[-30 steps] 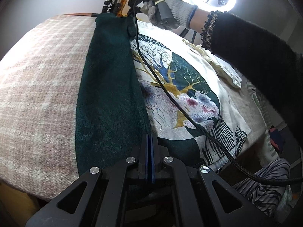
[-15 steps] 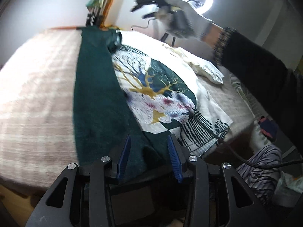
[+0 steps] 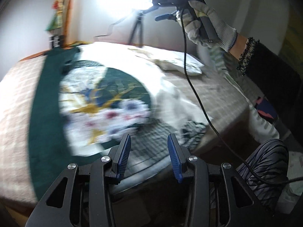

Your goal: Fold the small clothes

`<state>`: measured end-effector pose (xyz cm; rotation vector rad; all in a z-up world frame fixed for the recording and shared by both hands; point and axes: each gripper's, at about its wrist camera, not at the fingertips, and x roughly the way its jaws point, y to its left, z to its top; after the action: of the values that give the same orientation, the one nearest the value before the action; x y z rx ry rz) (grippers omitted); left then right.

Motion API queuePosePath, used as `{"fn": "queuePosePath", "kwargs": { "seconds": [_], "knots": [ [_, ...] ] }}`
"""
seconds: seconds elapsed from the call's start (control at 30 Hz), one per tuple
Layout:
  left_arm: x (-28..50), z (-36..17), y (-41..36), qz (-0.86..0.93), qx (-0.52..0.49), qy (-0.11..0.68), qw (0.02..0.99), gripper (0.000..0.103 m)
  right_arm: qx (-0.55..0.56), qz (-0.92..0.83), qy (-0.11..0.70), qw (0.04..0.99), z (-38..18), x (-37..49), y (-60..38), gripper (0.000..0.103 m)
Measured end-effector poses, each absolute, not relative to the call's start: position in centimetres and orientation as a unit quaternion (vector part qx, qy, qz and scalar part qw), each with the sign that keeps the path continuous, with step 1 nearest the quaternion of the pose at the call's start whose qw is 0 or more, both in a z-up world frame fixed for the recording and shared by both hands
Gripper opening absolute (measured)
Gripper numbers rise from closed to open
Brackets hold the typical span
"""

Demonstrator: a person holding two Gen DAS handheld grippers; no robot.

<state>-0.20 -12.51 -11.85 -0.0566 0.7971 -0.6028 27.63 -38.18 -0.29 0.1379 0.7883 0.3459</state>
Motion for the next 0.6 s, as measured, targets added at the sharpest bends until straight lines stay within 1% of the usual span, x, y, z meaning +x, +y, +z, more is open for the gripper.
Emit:
{"fn": "queuePosePath", "kwargs": {
  "seconds": [0.23,0.37,0.43,0.47,0.6],
  "knots": [
    [0.0,-13.0,-20.7,-0.347,0.024,0.38,0.857,0.039,0.101,0.143,0.382,0.907,-2.0,25.7,-46.9,0.054],
    [-0.3,-13.7,-24.8,-0.369,0.055,0.38,0.846,0.039,0.127,0.142,0.387,0.902,-3.1,25.4,-50.1,0.054],
    [-0.2,-14.1,-26.5,-0.373,0.071,0.384,0.842,0.046,0.137,0.144,0.39,0.899,-3.8,25.5,-51.2,0.055],
    [0.0,-14.4,-27.5,-0.371,0.079,0.388,0.84,0.055,0.14,0.144,0.391,0.898,-4.1,25.5,-51.5,0.056],
    [0.7,-15.5,-29.3,-0.354,0.093,0.398,0.841,0.056,0.153,0.157,0.398,0.891,-5.6,26.1,-51.9,0.056]
  ]
}}
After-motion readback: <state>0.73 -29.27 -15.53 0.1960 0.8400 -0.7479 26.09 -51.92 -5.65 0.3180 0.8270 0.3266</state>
